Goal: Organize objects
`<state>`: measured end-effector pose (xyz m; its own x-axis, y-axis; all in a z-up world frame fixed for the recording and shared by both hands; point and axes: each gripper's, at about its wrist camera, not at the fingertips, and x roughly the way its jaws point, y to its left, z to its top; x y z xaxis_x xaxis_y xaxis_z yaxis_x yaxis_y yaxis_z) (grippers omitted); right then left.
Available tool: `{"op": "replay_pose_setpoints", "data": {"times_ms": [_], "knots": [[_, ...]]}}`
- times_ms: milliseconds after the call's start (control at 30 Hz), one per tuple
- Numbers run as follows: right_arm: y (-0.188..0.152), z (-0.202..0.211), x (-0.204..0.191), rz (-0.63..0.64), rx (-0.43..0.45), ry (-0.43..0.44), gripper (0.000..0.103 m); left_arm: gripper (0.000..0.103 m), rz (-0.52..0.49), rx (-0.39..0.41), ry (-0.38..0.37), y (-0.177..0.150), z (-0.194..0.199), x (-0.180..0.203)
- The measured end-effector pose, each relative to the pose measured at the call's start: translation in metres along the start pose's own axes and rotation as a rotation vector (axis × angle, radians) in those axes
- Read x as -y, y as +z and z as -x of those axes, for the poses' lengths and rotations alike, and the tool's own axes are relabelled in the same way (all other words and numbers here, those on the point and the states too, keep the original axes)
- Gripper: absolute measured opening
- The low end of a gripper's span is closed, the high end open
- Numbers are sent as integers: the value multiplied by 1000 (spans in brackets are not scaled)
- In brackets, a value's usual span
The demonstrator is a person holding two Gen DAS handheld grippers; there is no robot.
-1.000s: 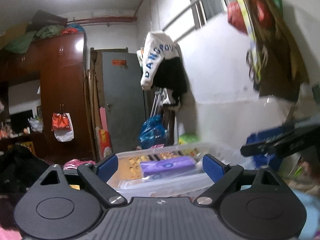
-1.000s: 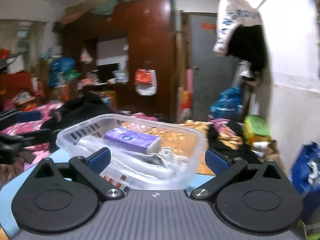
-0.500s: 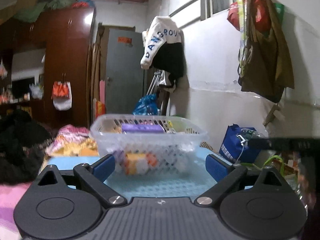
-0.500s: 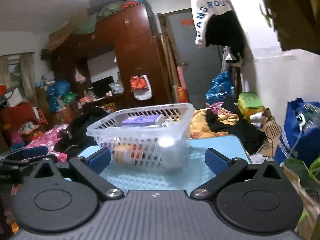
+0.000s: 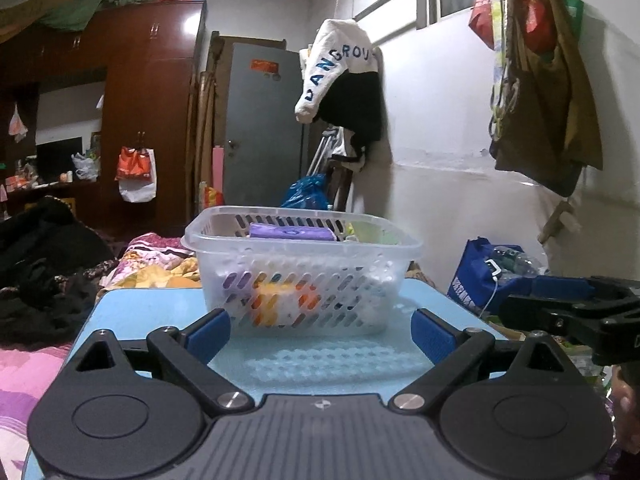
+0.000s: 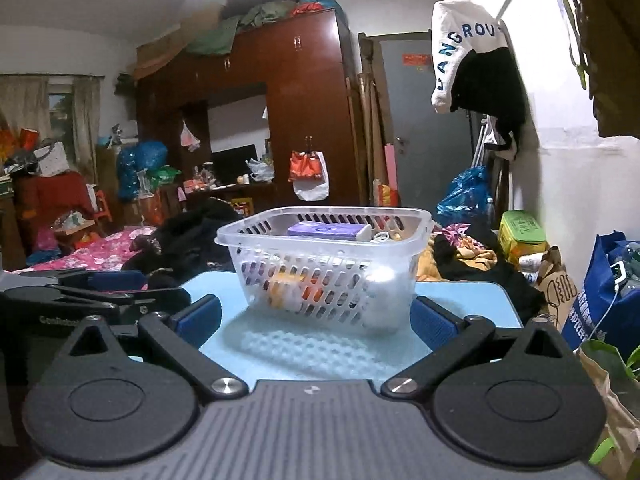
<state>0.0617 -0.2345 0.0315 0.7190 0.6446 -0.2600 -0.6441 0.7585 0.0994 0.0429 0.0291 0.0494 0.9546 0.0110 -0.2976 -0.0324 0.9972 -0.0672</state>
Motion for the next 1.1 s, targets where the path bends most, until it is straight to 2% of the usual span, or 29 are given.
{"op": "replay_pose_setpoints", "data": {"times_ms": [400,1100], "knots": [[-3,-1,9,-29,-8,-29,103,98,-3,6,15,1,0,-1],[-3,-1,5,-14,-16,-25,103,98,-41,15,46,0,3,7]]}}
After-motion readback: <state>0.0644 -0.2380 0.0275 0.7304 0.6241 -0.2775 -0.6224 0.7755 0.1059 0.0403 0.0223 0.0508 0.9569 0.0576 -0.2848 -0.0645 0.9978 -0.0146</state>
